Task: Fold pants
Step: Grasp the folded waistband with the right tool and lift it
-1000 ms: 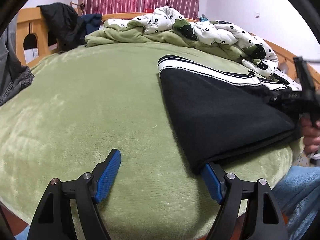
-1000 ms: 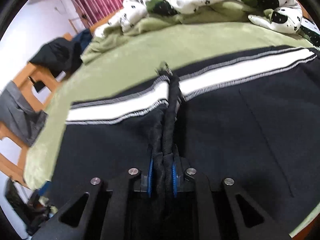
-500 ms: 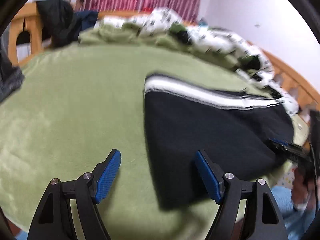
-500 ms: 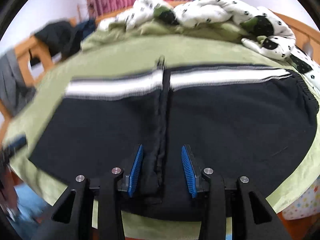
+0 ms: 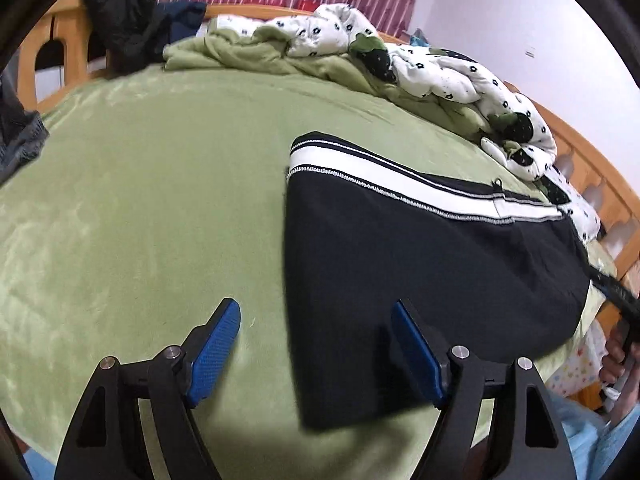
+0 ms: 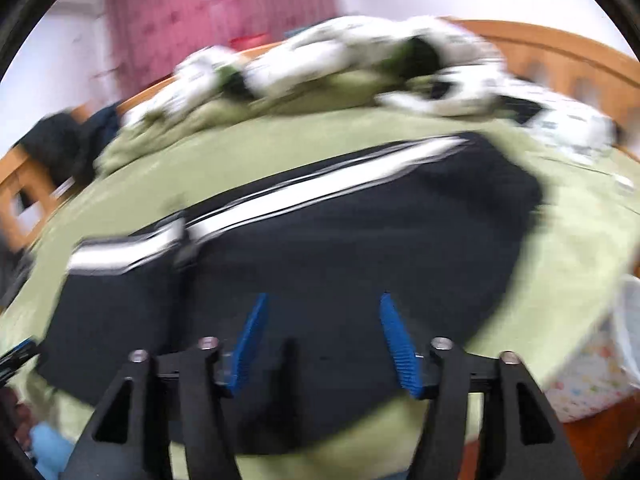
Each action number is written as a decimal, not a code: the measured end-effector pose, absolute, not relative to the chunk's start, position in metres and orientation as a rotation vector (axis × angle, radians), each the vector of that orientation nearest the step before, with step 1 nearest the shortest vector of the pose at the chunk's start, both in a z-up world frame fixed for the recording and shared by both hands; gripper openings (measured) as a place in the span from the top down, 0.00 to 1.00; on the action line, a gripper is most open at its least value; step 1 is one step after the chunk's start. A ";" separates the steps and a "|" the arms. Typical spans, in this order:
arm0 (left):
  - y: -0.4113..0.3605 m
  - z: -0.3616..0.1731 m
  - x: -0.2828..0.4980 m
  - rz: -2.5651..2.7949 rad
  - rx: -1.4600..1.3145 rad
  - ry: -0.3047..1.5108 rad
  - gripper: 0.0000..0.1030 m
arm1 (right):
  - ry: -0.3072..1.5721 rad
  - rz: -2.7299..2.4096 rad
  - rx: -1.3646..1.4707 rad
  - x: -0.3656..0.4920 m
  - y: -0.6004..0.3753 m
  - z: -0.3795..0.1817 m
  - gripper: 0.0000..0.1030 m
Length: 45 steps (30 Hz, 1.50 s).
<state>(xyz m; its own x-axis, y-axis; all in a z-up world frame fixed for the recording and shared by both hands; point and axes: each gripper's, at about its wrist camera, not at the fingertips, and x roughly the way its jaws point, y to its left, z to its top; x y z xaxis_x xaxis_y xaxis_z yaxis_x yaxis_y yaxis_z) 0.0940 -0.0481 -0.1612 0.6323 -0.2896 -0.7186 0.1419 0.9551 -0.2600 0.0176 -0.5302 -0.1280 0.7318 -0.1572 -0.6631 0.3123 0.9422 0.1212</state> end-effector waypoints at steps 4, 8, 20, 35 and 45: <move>-0.057 -0.167 0.116 -0.258 -0.231 0.885 0.26 | 0.686 -0.419 0.353 0.012 -0.617 -0.139 0.20; -0.063 -0.171 0.147 -0.315 -0.242 0.939 0.26 | 0.754 -0.384 0.474 0.038 -0.670 -0.160 0.20; -0.056 -0.195 0.209 -0.386 -0.359 1.022 0.41 | 0.725 -0.322 0.684 0.116 -0.724 -0.184 0.36; -0.039 -0.128 0.226 -0.479 -0.497 0.898 0.91 | 0.524 -0.329 0.370 0.108 -0.630 -0.048 0.77; 0.093 -0.077 0.236 -0.260 -0.343 0.827 0.90 | 0.446 -0.103 0.378 0.150 -0.499 0.015 0.78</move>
